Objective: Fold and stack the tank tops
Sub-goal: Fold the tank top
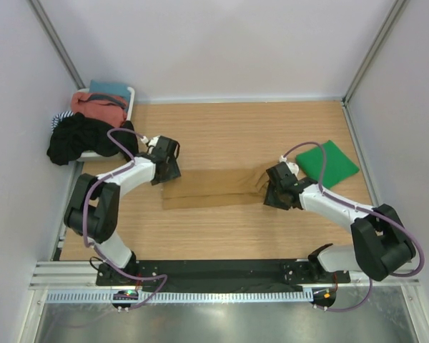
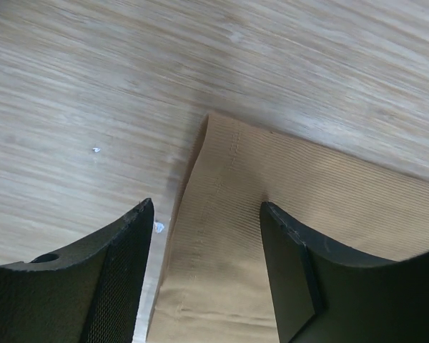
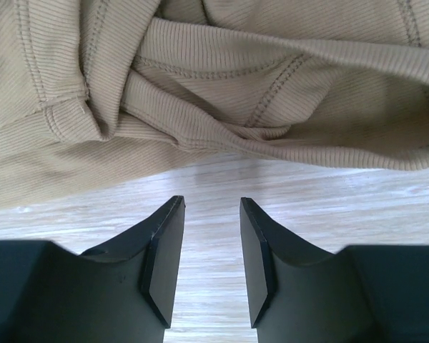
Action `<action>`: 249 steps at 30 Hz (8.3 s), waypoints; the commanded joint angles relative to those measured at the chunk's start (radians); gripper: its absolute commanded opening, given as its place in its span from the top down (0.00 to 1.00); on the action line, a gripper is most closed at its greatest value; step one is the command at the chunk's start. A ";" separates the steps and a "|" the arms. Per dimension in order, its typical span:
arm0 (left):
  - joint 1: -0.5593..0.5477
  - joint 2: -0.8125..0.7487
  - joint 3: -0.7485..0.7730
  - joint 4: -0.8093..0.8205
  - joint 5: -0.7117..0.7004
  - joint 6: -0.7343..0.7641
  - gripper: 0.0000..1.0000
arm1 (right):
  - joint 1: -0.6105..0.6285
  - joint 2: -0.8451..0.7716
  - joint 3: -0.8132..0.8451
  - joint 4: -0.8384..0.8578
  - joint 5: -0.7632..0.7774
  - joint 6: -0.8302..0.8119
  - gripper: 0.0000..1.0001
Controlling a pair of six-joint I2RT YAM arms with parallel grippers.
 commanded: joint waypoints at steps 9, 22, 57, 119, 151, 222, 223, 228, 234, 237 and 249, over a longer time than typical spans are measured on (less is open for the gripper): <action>-0.002 0.107 0.022 0.063 0.005 -0.005 0.71 | -0.019 0.118 0.063 0.084 0.070 -0.001 0.62; -0.105 -0.075 -0.238 0.118 0.066 -0.136 1.00 | -0.190 0.385 0.179 0.177 -0.022 -0.067 0.89; -0.992 -0.255 -0.459 0.020 -0.196 -0.838 0.29 | -0.203 0.781 0.994 0.028 -0.177 -0.155 0.63; -0.590 -0.533 -0.367 -0.011 -0.066 -0.377 0.00 | -0.069 0.539 0.650 -0.011 -0.106 -0.161 0.46; -0.728 -0.219 -0.323 0.310 0.105 -0.453 0.36 | 0.188 -0.106 -0.055 -0.074 -0.224 -0.013 0.55; -0.648 -0.298 -0.297 0.190 0.137 -0.354 1.00 | 0.258 -0.052 0.113 -0.134 -0.195 -0.038 0.99; -0.633 -0.298 -0.289 0.189 0.148 -0.347 1.00 | 0.253 -0.040 0.133 -0.140 -0.195 -0.055 0.99; -0.556 -0.304 -0.211 0.146 0.166 -0.281 1.00 | 0.193 0.015 0.268 -0.177 -0.140 -0.098 0.99; -0.449 -0.274 -0.088 0.067 0.175 -0.181 1.00 | 0.100 0.092 0.402 -0.165 -0.172 -0.147 0.99; -0.374 -0.217 -0.025 0.064 0.201 -0.140 1.00 | 0.046 0.172 0.486 -0.171 -0.177 -0.173 0.99; -0.225 0.149 0.356 0.070 0.226 0.029 1.00 | -0.086 0.580 0.906 -0.217 -0.217 -0.234 0.99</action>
